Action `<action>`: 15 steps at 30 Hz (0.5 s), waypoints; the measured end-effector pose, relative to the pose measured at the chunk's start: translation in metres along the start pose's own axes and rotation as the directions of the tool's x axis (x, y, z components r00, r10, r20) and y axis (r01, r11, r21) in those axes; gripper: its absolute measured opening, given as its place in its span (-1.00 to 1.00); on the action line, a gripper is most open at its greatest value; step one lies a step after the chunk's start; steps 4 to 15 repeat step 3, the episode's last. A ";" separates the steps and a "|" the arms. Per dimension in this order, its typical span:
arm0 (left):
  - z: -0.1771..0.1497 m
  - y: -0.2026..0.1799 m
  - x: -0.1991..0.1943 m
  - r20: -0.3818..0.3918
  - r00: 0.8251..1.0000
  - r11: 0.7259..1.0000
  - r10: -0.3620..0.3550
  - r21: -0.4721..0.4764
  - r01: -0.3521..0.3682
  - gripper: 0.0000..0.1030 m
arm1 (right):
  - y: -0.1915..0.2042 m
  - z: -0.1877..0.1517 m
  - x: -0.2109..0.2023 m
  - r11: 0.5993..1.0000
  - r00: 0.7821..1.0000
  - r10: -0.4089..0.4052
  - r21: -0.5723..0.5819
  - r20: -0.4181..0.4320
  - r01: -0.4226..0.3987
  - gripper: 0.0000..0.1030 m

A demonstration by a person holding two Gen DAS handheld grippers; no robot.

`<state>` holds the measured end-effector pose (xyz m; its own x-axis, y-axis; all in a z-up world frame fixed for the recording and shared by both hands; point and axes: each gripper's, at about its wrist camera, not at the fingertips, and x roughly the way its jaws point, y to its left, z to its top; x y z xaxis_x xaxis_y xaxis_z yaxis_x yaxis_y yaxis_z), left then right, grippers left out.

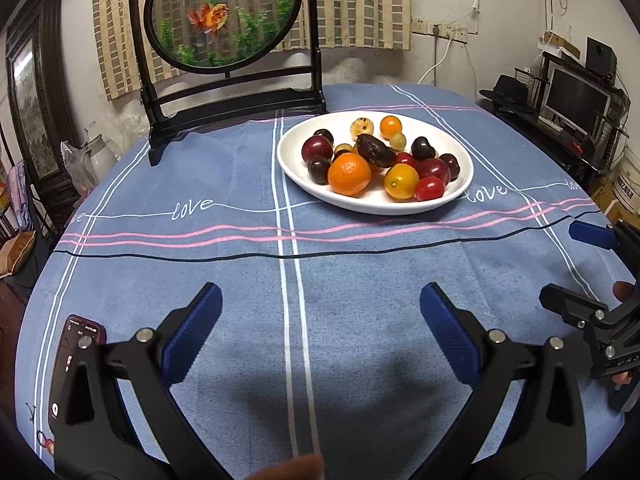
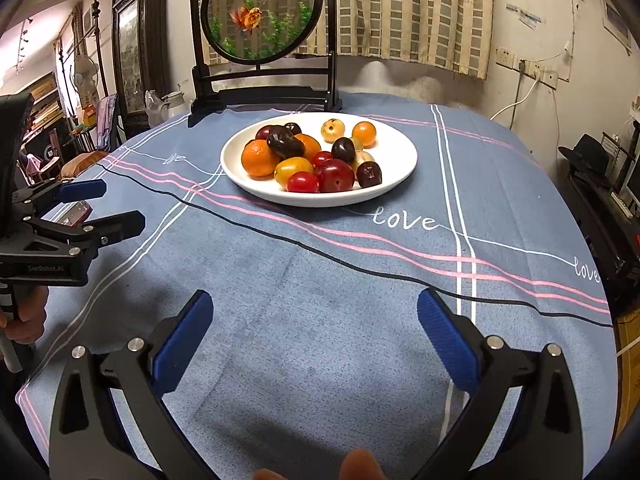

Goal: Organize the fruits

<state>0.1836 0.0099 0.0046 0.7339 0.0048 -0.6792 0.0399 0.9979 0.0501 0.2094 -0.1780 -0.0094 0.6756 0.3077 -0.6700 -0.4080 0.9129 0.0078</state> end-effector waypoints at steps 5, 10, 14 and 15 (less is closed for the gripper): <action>0.000 0.001 0.002 -0.009 1.000 1.000 0.003 -0.005 -0.003 0.96 | 0.002 -0.001 0.000 1.000 1.000 0.005 -0.006 0.000 -0.005 0.97; 0.000 0.001 0.002 -0.009 1.000 1.000 0.003 -0.005 -0.003 0.96 | 0.002 -0.001 0.000 1.000 1.000 0.005 -0.006 0.000 -0.005 0.97; 0.000 0.001 0.002 -0.009 1.000 1.000 0.003 -0.005 -0.003 0.96 | 0.002 -0.001 0.000 1.000 1.000 0.005 -0.006 0.000 -0.005 0.97; 0.000 0.001 0.002 -0.009 1.000 1.000 0.003 -0.005 -0.003 0.96 | 0.002 -0.001 0.000 1.000 1.000 0.005 -0.006 0.000 -0.005 0.97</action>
